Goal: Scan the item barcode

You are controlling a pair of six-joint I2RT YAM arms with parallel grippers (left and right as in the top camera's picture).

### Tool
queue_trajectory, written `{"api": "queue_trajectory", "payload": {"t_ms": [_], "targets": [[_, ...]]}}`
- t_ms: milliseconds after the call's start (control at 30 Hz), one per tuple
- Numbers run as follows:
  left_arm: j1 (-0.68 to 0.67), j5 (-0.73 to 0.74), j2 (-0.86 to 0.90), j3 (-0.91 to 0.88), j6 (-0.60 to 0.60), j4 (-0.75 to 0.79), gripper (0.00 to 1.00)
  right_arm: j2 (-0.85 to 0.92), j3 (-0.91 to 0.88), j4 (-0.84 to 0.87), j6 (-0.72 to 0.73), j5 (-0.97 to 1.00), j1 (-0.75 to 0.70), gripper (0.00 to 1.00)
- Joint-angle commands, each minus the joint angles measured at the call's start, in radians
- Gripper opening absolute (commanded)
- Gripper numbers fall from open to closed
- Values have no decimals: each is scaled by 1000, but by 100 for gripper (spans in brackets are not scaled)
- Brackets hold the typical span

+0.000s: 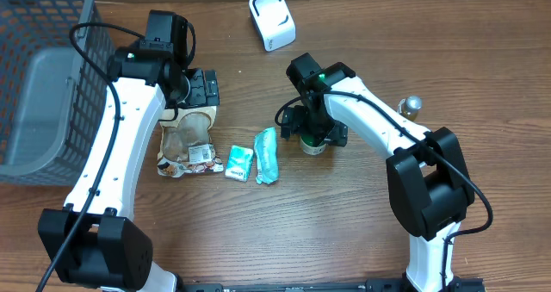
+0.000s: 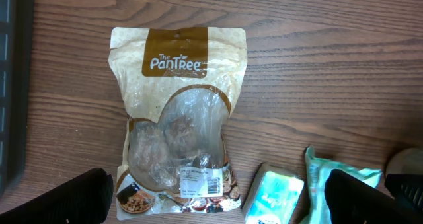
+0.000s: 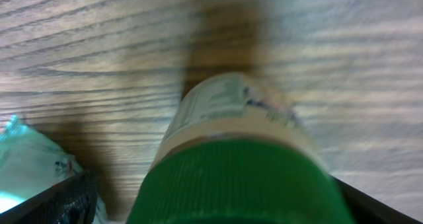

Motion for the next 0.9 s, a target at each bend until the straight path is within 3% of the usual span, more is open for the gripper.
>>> {"api": "queue_trajectory", "payload": {"t_ms": [0,167,333,500,600,700,800,867], "targets": [[5,5,2,16,19,0,100,6,24,3,-126,100,-8,100],[5,5,2,16,19,0,100,6,24,14,-211,109,-8,99],[5,5,2,16,19,0,100,6,24,-2,-191,109,-8,68],[5,5,2,16,19,0,100,6,24,-32,-73,109,-8,63],[5,5,2,16,19,0,100,6,24,-57,104,108,-8,58],[5,5,2,16,19,0,100,6,24,-59,184,78,-8,60],[5,5,2,16,19,0,100,6,24,-57,181,76,-6,90],[5,5,2,16,19,0,100,6,24,-57,147,79,-9,100]]}}
